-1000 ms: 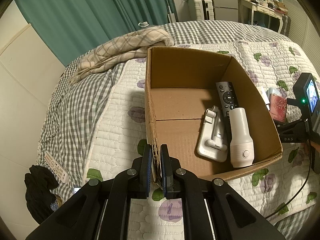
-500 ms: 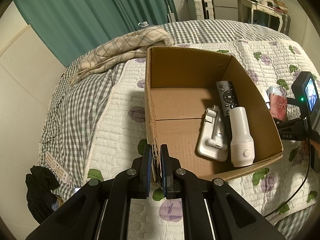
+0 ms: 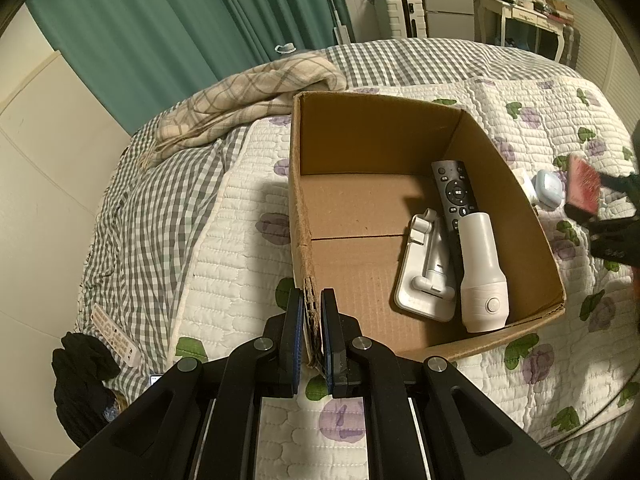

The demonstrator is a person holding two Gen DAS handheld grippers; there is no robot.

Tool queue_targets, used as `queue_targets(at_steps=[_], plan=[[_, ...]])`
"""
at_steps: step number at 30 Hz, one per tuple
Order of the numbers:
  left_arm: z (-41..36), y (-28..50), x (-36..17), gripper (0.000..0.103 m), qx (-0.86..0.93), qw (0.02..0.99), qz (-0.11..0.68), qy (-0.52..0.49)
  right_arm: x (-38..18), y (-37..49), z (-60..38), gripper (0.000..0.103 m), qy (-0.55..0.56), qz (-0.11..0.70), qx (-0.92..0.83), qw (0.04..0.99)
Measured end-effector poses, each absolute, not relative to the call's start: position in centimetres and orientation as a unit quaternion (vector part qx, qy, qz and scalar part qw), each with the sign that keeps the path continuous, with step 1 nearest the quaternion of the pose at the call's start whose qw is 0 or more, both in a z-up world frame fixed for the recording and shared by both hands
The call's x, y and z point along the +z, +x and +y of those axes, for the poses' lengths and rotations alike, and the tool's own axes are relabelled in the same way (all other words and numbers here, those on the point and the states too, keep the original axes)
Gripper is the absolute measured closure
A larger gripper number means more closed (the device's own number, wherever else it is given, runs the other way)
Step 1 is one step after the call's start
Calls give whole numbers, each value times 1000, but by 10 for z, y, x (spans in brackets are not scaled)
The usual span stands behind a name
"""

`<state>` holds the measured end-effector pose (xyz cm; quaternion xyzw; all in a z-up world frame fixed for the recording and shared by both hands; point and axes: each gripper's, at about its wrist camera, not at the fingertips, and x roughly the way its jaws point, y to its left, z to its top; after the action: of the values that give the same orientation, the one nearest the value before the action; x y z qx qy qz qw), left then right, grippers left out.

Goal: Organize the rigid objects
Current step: 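Carry the pink card case over the box and release it inside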

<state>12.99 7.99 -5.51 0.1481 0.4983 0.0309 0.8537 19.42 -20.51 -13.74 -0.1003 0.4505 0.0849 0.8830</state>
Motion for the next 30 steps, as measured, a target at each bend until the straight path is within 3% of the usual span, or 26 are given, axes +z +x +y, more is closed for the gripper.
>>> queue_targets(at_steps=[15,21,30], plan=[[80,130,-55,96,30,854,498,149,13,167,-135,9,-92,308,204,925],[80,130,-55,96,30,854,498,147,16,169,-79,9,-85,305,269,910],[82,129,-53,96,24,856,497,141,-30,193,-35,9,-54,359,299,882]])
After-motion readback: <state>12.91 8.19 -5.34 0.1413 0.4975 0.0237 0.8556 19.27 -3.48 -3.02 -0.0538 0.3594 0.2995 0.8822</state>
